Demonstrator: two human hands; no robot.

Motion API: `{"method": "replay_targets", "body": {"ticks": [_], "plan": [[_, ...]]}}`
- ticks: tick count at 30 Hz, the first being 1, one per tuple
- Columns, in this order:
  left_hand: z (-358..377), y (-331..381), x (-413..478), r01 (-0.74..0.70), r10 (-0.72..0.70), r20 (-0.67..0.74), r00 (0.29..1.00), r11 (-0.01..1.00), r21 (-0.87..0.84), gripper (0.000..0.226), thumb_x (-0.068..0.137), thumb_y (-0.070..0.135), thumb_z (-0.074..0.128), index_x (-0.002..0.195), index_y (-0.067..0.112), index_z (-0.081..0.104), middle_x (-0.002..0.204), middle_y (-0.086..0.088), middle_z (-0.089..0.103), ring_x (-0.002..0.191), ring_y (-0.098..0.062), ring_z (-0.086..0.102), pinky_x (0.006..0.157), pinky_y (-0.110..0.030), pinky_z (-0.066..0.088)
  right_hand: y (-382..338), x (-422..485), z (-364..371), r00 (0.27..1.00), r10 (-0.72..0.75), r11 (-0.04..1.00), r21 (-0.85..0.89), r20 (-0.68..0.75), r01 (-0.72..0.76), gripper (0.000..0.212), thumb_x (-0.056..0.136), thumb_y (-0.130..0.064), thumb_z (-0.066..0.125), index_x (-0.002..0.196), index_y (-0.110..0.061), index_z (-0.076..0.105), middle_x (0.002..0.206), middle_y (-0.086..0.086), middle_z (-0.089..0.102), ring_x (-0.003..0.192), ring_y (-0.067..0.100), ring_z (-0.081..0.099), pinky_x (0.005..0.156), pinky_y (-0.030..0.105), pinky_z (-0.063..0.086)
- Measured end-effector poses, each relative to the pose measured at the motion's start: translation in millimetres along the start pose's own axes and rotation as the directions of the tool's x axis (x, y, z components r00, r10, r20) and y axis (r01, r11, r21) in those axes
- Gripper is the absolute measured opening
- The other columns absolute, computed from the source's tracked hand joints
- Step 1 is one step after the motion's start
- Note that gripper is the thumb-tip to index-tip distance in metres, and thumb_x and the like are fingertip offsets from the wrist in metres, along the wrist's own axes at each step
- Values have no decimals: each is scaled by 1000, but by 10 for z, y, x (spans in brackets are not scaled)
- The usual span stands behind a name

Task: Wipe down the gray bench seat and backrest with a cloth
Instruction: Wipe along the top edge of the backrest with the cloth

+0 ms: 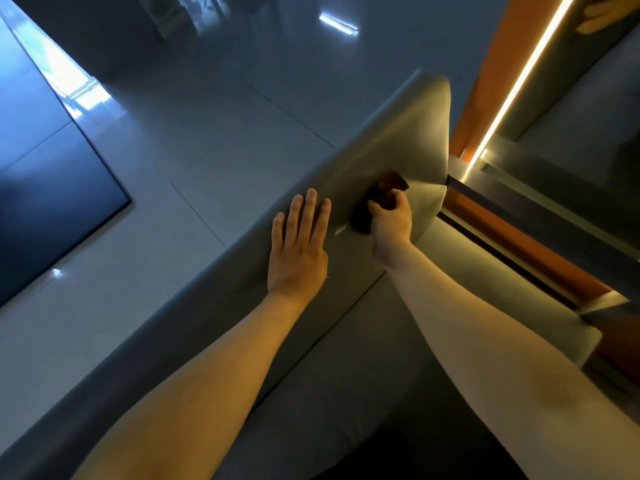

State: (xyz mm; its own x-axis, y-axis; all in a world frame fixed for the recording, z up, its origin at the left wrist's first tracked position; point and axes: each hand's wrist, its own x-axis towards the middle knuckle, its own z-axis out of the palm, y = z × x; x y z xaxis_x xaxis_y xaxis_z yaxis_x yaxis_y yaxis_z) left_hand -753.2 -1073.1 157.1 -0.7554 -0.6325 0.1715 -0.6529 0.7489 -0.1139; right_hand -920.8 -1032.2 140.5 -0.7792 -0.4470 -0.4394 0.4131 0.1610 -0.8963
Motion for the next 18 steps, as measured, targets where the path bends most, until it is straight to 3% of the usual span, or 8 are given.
{"method": "replay_targets", "body": {"ticks": [2, 6, 9, 11, 14, 18], "plan": [[14, 2, 6, -2, 2, 0, 1000, 1000, 16, 80, 98, 18, 47, 163, 16, 1, 170, -12, -8, 156, -31, -6, 123, -50, -4, 121, -149, 113, 1000, -3, 999, -35, -8, 3, 26, 91, -14, 66, 116, -23, 63, 107, 1, 69, 100, 20, 67, 90, 49, 59], [38, 32, 11, 10, -10, 0, 1000, 999, 40, 79, 102, 22, 49, 163, 15, -2, 169, -13, -9, 156, -33, -6, 124, -52, -1, 385, -535, 210, 996, 14, 999, -40, 87, -10, 19, 88, -8, 69, 101, -22, 67, 100, 2, 70, 95, 18, 69, 80, 36, 60], [36, 45, 8, 7, -8, 28, 1000, 999, 51, 81, 101, 28, 47, 163, 15, -3, 169, -13, -10, 156, -33, -9, 125, -52, -2, 431, -602, 197, 985, 61, 996, -72, 161, -50, 22, 86, -8, 72, 96, -27, 67, 99, 1, 71, 93, 20, 69, 78, 43, 63], [15, 31, -3, -19, 16, 56, 998, 998, 52, 81, 99, 32, 44, 162, 14, -4, 168, -13, -14, 156, -33, -11, 125, -52, -4, 378, -525, 138, 981, 48, 993, -117, 189, -26, 22, 86, -6, 72, 97, -24, 67, 100, 2, 70, 92, 19, 69, 73, 40, 64], [8, -5, -14, -38, 37, 33, 999, 999, 30, 76, 99, 23, 43, 163, 14, 2, 169, -13, -10, 156, -32, -9, 125, -50, -4, 245, -332, 60, 997, -12, 996, -88, 81, 19, 23, 86, -2, 69, 95, -23, 67, 98, 1, 70, 93, 16, 67, 81, 38, 62], [27, -17, -19, -40, 40, 5, 999, 999, 21, 79, 96, 15, 46, 163, 15, 4, 170, -13, -8, 156, -32, -8, 125, -50, -5, 127, -123, 101, 993, 54, 997, 54, -103, -48, 23, 93, -8, 65, 109, -24, 66, 104, -4, 68, 97, 11, 64, 90, 36, 59]]}}
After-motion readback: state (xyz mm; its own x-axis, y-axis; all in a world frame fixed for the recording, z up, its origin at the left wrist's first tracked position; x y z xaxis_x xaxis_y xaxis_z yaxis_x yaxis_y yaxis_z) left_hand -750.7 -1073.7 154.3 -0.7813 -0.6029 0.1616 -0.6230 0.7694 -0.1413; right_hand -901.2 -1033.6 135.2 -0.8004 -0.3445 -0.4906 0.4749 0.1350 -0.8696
